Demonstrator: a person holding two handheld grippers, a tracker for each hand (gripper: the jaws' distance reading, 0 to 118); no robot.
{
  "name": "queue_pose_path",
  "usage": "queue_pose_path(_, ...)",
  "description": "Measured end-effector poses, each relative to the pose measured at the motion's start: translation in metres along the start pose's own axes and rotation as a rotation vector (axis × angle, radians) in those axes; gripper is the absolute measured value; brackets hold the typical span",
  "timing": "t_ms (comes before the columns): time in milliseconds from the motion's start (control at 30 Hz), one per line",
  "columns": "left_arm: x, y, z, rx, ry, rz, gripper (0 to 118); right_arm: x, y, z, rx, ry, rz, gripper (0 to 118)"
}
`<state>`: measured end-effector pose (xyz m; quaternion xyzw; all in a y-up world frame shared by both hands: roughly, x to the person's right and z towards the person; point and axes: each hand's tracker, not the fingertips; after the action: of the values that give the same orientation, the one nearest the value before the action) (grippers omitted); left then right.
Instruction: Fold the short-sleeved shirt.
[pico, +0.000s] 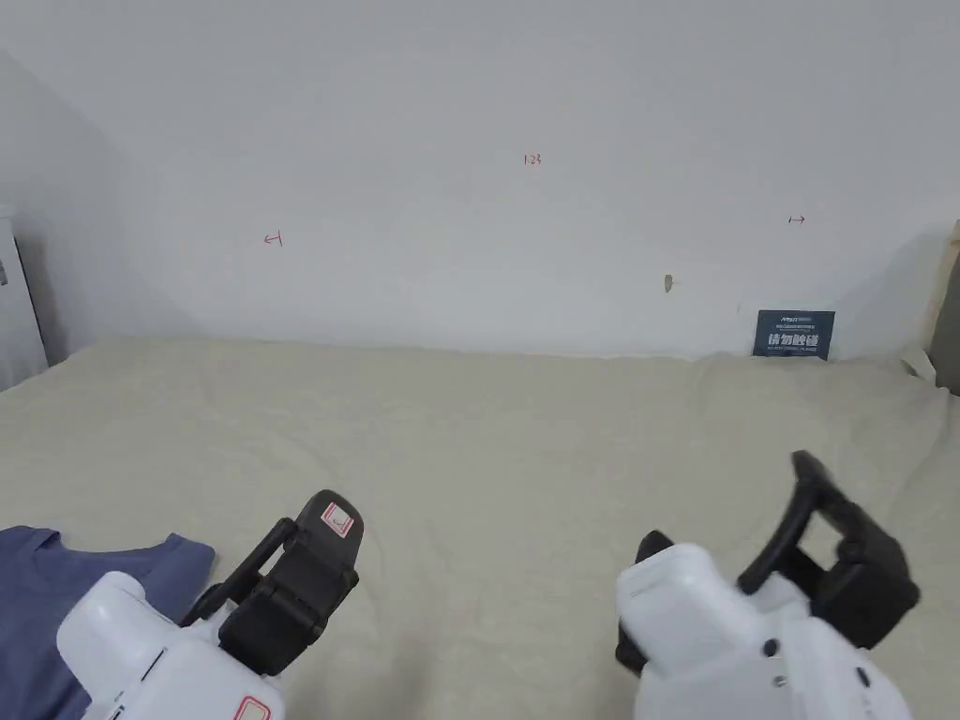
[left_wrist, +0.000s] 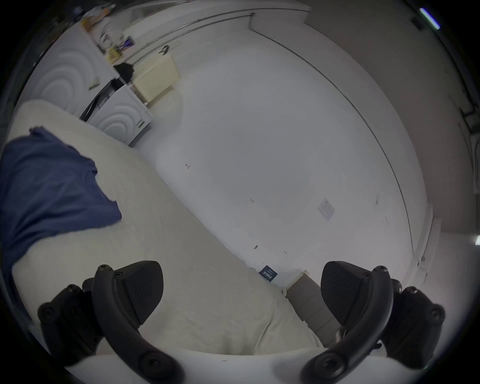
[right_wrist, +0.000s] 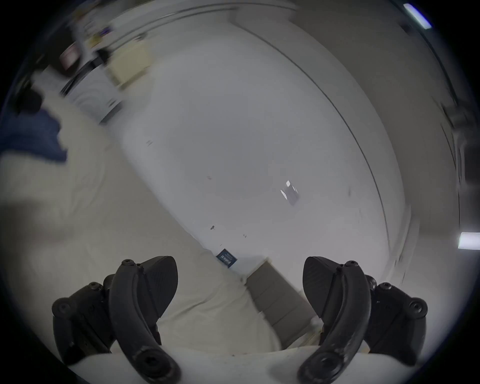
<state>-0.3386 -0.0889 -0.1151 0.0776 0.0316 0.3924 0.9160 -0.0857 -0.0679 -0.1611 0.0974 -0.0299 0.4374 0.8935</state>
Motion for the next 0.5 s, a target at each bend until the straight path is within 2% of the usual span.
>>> queue_pose_path(67, 0.001, -0.005, 0.001, -0.007, 0.011, 0.004, 118, -0.012, -0.001, 0.003, 0.031, -0.002, 0.091, 101)
queue_pose_path(100, 0.001, -0.006, 0.002, -0.009, 0.008, 0.015, 118, -0.017, -0.002, 0.004, 0.044, 0.007, 0.098, 101)
queue_pose_path(167, 0.002, -0.007, 0.001, -0.021, 0.009, 0.029, 118, -0.021, -0.007, 0.000, 0.038, 0.030, 0.069, 101)
queue_pose_path(233, 0.006, -0.004, -0.001, -0.032, 0.027, -0.011, 118, -0.018, -0.006, -0.002, 0.008, 0.061, -0.031, 101)
queue_pose_path(267, 0.013, -0.001, -0.002, -0.030, 0.055, -0.105, 118, -0.009, -0.006, -0.003, -0.002, 0.070, -0.126, 101)
queue_pose_path(333, 0.039, 0.002, -0.003, -0.016, 0.147, -0.365, 118, 0.008, -0.008, -0.008, -0.055, 0.115, -0.376, 101)
queue_pose_path(400, 0.065, -0.002, -0.003, 0.031, 0.219, -0.662, 118, 0.030, -0.019, -0.016, -0.108, 0.194, -0.704, 101)
queue_pose_path(467, 0.075, -0.007, -0.004, 0.069, 0.248, -0.881, 118, 0.046, -0.036, -0.022, -0.136, 0.240, -0.979, 101)
queue_pose_path(500, 0.078, -0.011, -0.005, 0.074, 0.237, -0.962, 118, 0.050, -0.046, -0.024, -0.143, 0.242, -1.091, 101)
